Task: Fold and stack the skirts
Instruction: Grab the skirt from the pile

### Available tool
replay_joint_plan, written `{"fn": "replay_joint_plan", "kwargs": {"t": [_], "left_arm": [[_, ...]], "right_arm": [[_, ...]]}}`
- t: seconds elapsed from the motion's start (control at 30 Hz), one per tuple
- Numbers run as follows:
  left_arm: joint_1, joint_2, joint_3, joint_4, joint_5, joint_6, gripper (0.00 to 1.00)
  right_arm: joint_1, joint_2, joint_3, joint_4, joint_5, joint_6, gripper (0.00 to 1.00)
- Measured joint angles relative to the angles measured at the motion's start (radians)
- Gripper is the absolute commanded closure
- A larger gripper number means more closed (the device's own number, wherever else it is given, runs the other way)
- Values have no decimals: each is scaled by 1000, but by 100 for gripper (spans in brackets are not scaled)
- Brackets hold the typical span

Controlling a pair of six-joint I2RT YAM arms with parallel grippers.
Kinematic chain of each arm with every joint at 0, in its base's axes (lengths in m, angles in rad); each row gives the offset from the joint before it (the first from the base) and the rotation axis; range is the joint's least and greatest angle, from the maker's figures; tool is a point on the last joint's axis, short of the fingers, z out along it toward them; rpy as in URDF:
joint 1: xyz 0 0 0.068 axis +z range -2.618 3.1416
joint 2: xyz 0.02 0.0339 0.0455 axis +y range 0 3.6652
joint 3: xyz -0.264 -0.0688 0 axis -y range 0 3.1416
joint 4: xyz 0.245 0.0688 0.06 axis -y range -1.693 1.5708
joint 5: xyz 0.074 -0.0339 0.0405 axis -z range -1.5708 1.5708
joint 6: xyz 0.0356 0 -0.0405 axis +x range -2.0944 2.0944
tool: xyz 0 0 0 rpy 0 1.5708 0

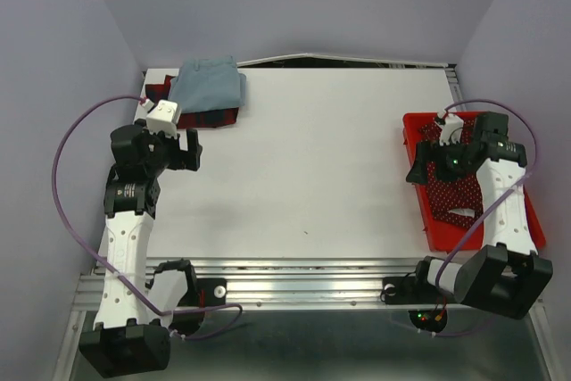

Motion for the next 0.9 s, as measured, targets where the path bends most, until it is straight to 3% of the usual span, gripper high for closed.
{"fn": "replay_joint_plan", "kwargs": {"t": [0.3,0.47,0.7,0.9], "left_arm": [[0,41,40,-34,51,-1,1],[0,105,78,-34,71,-1,1],[0,147,109,-50,80,-1,1],[0,147,119,-50,79,-2,1]], "right_arm": [[0,-42,11,-8,11,21,0],[0,-15,67,9,105,64,0],[-7,187,229,70,257,56,0],[-72,346,246,156,376,16,0]]}}
